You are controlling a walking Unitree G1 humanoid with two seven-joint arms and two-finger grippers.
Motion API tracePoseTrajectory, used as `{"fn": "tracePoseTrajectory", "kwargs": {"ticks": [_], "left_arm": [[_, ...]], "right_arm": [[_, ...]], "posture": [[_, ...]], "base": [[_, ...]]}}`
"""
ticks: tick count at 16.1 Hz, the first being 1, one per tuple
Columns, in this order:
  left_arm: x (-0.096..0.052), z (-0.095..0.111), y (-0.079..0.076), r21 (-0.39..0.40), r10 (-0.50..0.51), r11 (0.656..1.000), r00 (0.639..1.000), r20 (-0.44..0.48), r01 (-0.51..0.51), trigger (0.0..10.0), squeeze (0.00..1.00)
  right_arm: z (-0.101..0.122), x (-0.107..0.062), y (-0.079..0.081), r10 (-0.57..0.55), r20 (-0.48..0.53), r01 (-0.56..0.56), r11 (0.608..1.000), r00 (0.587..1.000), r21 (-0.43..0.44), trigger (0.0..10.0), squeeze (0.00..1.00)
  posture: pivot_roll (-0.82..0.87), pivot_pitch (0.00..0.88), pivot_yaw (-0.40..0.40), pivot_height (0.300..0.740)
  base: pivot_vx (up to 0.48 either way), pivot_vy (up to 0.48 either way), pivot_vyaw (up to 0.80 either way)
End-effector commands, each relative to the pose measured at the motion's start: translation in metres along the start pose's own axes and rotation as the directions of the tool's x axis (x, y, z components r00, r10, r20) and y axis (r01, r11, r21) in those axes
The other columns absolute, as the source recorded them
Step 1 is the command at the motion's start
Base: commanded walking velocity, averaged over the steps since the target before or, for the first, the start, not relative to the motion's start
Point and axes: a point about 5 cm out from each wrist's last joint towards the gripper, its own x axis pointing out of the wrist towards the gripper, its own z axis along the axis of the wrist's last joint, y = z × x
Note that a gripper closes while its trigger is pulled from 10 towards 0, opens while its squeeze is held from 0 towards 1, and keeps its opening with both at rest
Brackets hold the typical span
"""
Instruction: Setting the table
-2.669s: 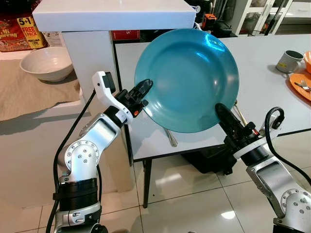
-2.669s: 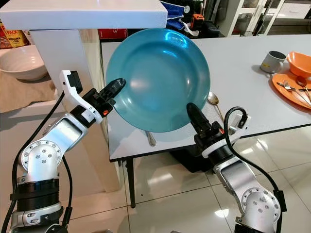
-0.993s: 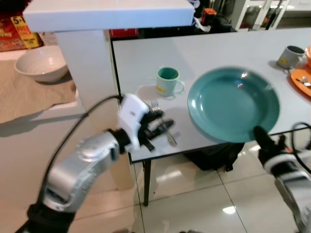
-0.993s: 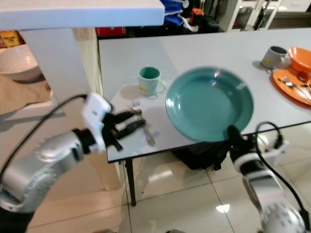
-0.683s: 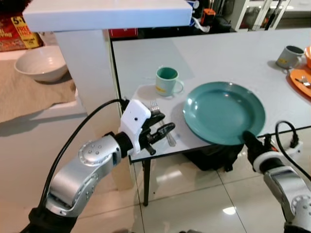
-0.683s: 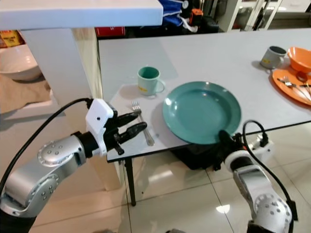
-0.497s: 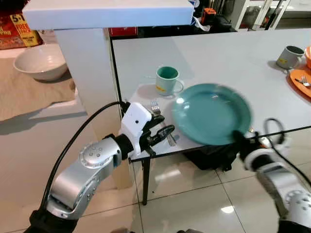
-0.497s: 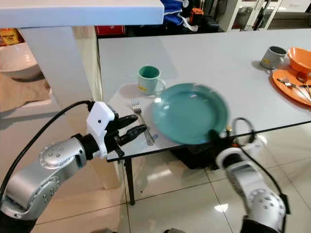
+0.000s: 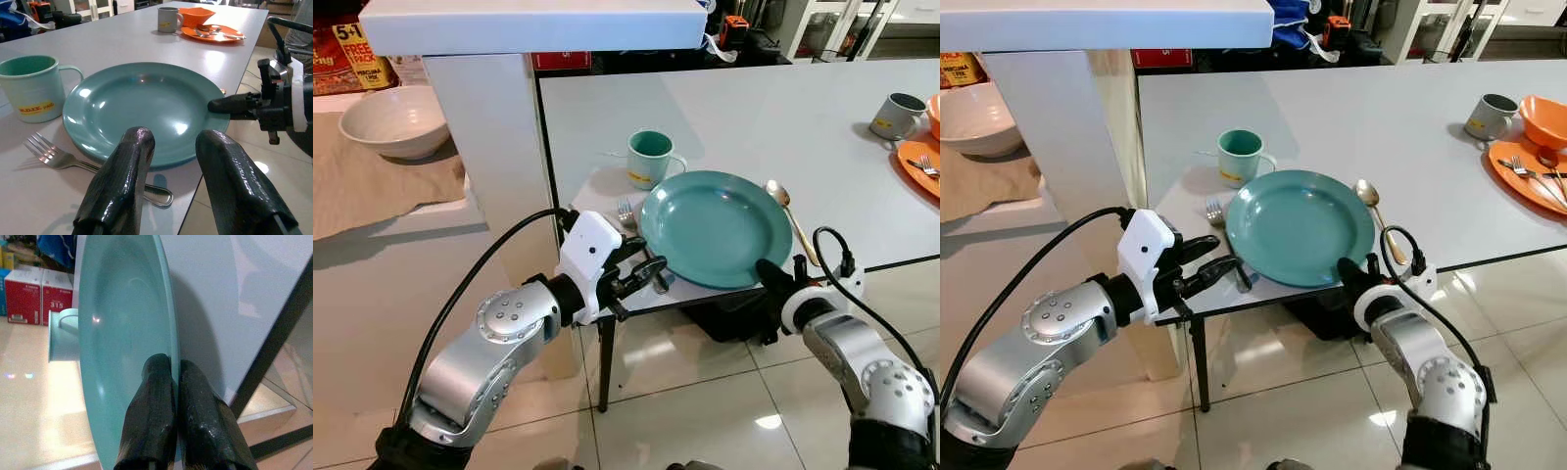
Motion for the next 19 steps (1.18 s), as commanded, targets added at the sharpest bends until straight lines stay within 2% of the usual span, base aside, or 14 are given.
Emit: {"fn": "tracePoseTrajectory", "kwargs": {"ticks": [1,2,7,9,11,12,13,14,17,19], "left_arm": [[-0.001,0.002,-0.003,0.013,-0.008,1.0,1.0,0.005,0.008,10.0,0.0],[-0.001,0.003,-0.002,0.013,-0.006,1.0,1.0,0.005,0.006,10.0,0.0],[0.001,0.004,0.0,0.008,0.005,1.0,1.0,0.013,-0.005,10.0,0.0],[0.001,0.005,0.001,0.0,0.007,1.0,1.0,0.018,-0.007,10.0,0.0],[0.0,0.004,0.0,0.0,0.009,1.0,1.0,0.012,-0.009,10.0,0.0],[-0.002,0.002,0.006,0.013,0.075,0.997,0.997,0.01,-0.075,10.0,0.0],[-0.003,0.003,0.008,0.008,0.1,0.995,0.995,0.024,-0.1,10.0,0.0],[-0.004,0.003,0.013,-0.036,0.158,0.987,0.986,0.044,-0.156,10.0,0.0],[-0.005,0.005,0.016,-0.052,0.198,0.98,0.978,0.072,-0.194,10.0,0.0],[-0.006,0.003,0.017,-0.049,0.219,0.975,0.973,0.069,-0.216,10.0,0.0]], "right_arm": [[0.009,0.001,-0.002,-0.035,0.047,0.035,0.999,0.998,0.006,10.0,0.38],[0.011,0.002,-0.001,-0.029,0.055,0.029,1.0,0.998,0.003,10.0,1.0],[0.012,0.014,-0.001,-0.007,0.066,0.005,0.999,0.998,0.038,10.0,1.0],[0.012,0.016,-0.009,-0.043,0.061,0.04,0.998,0.997,0.049,10.0,1.0],[0.012,0.014,-0.013,-0.046,0.06,0.043,0.998,0.997,0.05,10.0,1.0],[0.013,0.006,-0.013,-0.02,0.062,0.018,0.999,0.998,0.042,10.0,1.0],[0.013,0.002,-0.013,-0.002,0.058,0.0,1.0,0.998,0.031,10.0,0.62],[0.015,-0.011,-0.007,0.063,0.067,-0.064,0.998,0.996,0.016,10.0,0.0],[0.018,-0.022,0.003,0.135,0.091,-0.134,0.991,0.987,-0.009,10.0,0.0],[0.019,-0.031,0.004,0.127,0.094,-0.125,0.992,0.987,-0.024,10.0,0.0]], "posture": [[0.05,0.051,-0.052,0.74],[0.05,0.051,-0.052,0.74],[0.05,0.05,-0.045,0.74],[0.05,0.048,-0.043,0.74],[0.05,0.049,-0.041,0.74],[0.05,0.05,-0.041,0.74],[0.05,0.05,-0.037,0.74],[0.04,0.049,-0.03,0.74],[0.03,0.046,-0.017,0.74],[0.03,0.045,-0.017,0.74]], "base": [[0.0,0.0,0.0],[0.0,0.0,0.0],[0.0,0.0,0.0],[0.0,0.0,0.0],[0.0,0.0,0.0],[0.0,0.0,0.0],[0.0,0.0,0.0],[0.0,0.0,0.0],[0.0,0.0,0.0],[0.0,0.0,0.0]]}}
